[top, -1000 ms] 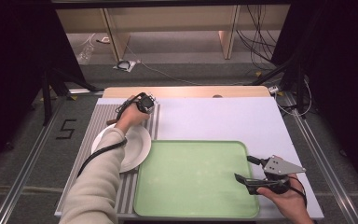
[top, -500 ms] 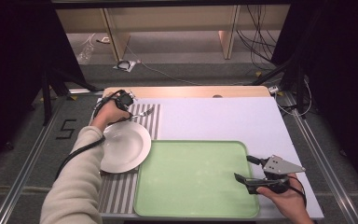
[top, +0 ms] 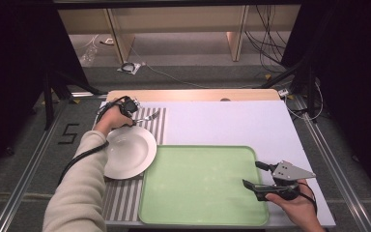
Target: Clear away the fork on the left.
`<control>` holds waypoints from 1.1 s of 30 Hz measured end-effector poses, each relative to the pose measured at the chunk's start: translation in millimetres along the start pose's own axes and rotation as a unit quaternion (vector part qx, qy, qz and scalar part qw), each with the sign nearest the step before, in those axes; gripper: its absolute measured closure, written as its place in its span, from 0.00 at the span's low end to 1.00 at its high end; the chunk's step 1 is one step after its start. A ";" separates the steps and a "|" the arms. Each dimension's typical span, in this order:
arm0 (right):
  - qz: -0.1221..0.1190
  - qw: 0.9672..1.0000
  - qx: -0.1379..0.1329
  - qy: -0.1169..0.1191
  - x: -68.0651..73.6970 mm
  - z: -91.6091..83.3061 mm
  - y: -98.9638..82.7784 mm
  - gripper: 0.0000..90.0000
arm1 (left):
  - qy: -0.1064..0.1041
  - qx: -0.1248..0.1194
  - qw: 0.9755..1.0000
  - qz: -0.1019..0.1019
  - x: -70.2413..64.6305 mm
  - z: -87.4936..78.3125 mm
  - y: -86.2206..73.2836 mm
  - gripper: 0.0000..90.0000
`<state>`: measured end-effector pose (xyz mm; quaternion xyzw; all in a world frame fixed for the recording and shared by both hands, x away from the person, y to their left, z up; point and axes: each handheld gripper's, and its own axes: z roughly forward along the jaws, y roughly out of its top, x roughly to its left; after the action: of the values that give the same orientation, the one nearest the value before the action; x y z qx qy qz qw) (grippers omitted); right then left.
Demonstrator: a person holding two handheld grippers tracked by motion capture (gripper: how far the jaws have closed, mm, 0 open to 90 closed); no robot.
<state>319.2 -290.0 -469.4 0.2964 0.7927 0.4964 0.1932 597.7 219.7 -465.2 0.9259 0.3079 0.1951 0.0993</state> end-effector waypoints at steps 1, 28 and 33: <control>0.000 1.000 0.000 0.000 0.0 0.0 0.0 0.23 | -0.002 0.000 1.000 -0.001 0.7 0.0 -0.2 0.65; -0.002 1.000 -0.009 0.000 -0.4 -1.9 0.4 0.23 | -0.034 0.017 0.999 -0.017 1.5 0.1 2.5 0.85; -0.003 1.000 -0.004 -0.003 -0.2 -2.4 0.8 0.23 | -0.031 0.016 0.999 -0.020 1.0 -0.1 2.2 0.85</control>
<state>318.1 -291.5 -467.6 0.2944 0.7911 0.4982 0.1981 599.6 218.5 -464.2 0.9265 0.3264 0.1593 0.0979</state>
